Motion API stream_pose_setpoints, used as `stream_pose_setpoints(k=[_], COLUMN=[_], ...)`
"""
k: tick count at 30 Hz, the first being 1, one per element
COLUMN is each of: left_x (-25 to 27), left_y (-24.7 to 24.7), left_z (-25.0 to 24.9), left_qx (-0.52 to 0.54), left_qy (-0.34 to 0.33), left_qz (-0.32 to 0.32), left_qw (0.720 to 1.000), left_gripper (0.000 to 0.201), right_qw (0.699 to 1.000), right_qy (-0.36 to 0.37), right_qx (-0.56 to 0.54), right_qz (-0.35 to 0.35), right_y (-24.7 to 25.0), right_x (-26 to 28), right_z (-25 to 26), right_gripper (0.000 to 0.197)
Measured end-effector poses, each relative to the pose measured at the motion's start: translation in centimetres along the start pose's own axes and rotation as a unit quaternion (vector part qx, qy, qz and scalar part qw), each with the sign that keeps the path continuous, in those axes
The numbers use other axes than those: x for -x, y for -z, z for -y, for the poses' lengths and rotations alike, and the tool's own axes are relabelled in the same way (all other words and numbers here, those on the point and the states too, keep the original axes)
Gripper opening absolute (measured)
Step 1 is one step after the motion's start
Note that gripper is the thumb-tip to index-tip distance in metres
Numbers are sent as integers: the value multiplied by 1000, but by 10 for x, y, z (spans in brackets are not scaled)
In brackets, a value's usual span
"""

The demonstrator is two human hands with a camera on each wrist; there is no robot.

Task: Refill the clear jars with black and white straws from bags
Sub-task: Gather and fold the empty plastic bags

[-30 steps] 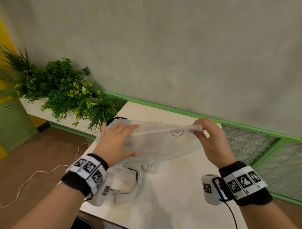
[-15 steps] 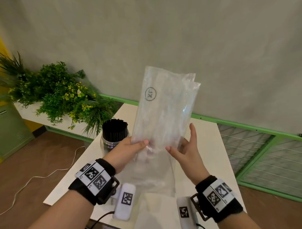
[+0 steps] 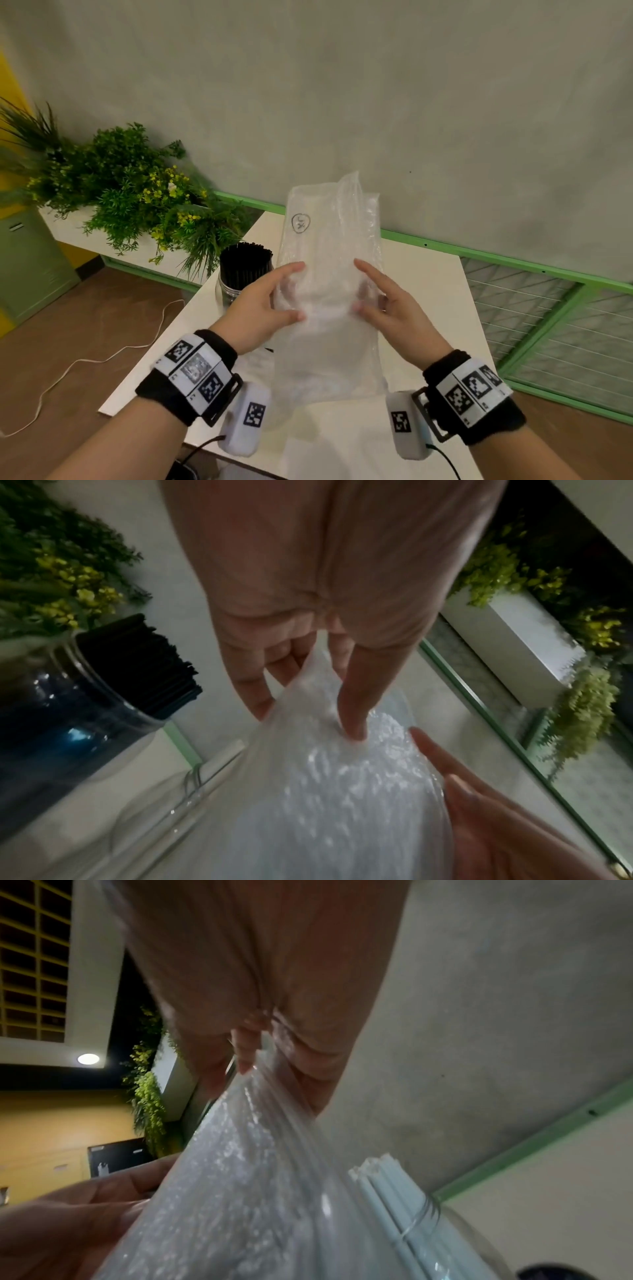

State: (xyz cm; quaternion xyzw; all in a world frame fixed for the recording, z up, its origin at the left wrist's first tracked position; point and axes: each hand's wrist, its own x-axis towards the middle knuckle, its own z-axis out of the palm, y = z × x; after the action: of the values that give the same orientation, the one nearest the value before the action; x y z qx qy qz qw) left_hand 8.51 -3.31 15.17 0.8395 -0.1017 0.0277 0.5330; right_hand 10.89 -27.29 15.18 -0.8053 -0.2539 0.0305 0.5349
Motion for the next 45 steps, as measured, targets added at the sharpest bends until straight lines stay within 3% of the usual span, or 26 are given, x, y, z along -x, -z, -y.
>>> stream_pose_setpoints(k=[2,3,6,7,9,11,13,15,17,18,20,22,25,27,29,30,31,32,33,34,36,38,40,42,43,45], left_x=[-1,-1,-2,-3,-5,-7,-7,-6,-4,-3,-3,1,5,6,10,10,12,12,11,10,5,5,8,15,19,22], left_y=[1,1,4,6,14,19,18,10,2,0,-5,-6,-4,-1,2,0,-2,-5,-6,-6,-5,-7,-17,-31,-36,-38], left_z=[-1,-2,-4,-3,1,7,10,12,9,10,12,12,8,2,-3,-1,-1,3,6,11,20,19,12,-2,-8,-8], left_qx=[-64,-67,-28,-39,-88,-118,-50,51,64,64,103,127,209,322,362,331,289,242,202,168,87,9,26,97,153,240], left_qy=[-2,-4,-20,-30,-38,-7,24,44,35,31,40,53,65,150,210,204,182,158,137,121,102,81,38,16,17,40], left_qz=[-22,-49,-113,-128,-135,-78,-19,-12,-49,-60,-42,-37,-20,10,63,87,101,84,48,-7,-123,-168,-117,-12,38,83], left_qw=[998,997,993,991,986,990,998,998,996,996,993,990,976,935,906,917,934,954,969,978,983,982,992,995,987,966], left_gripper=[60,50,18,16,23,52,64,43,10,9,2,5,11,11,29,31,37,43,42,36,20,12,10,11,9,11], right_qw=[993,986,957,956,977,990,981,976,982,981,972,972,974,955,982,998,991,962,932,927,960,988,998,988,978,961], right_qy=[-9,9,98,100,76,52,32,10,-20,-41,-66,-48,-30,-69,-71,-28,24,92,144,148,95,31,-48,-104,-119,-122], right_qx=[118,168,232,227,133,-1,-139,-178,-172,-183,-224,-226,-221,-287,-175,-42,124,254,332,343,256,124,14,-107,-170,-242], right_qz=[17,-20,-143,-157,-147,-128,-130,-128,-70,-38,-21,-47,-30,-32,-31,-38,-36,-29,-17,-14,-69,-84,-48,-31,-34,-52], right_y=[3,2,0,0,5,11,15,16,13,10,4,1,-2,-1,-1,0,2,5,10,13,11,-4,-29,-51,-58,-68], right_x=[-2,-5,-9,-10,-10,-8,-5,-3,2,5,10,13,7,3,3,4,6,8,10,12,18,25,27,21,16,11], right_z=[-1,-2,-7,-7,-4,6,15,14,6,0,-8,-8,3,18,18,15,13,6,-3,-7,-6,-3,2,4,4,4], right_gripper=[76,68,17,16,19,22,29,51,64,67,53,24,20,22,27,24,19,25,40,56,69,65,90,117,121,100])
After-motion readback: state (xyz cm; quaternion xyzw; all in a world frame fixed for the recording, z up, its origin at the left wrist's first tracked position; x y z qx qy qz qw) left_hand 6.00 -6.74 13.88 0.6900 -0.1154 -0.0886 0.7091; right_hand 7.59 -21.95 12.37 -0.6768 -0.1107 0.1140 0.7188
